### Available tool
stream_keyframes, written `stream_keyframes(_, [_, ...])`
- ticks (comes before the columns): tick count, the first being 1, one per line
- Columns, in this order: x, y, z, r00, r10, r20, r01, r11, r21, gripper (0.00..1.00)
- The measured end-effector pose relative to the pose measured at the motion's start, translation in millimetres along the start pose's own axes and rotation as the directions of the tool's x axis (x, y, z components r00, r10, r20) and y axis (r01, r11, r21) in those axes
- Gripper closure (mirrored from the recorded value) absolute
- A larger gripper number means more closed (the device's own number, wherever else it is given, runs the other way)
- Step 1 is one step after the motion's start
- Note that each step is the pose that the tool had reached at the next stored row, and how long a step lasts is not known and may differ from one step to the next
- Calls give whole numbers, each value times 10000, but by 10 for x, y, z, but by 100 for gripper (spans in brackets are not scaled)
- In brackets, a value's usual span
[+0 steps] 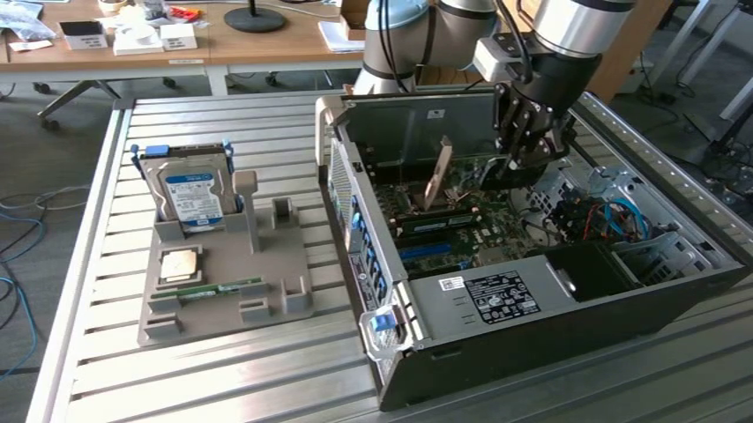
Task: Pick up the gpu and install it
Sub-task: 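Insert the gpu into the slot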
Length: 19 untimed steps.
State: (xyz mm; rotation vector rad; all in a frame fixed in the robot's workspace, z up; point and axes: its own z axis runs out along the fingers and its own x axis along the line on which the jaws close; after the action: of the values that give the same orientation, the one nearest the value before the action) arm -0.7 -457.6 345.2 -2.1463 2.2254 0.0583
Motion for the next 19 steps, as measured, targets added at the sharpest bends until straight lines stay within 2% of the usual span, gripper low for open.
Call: stream_keyframes(19, [7, 40, 56, 9999, -109, 1, 109, 9999, -7, 73])
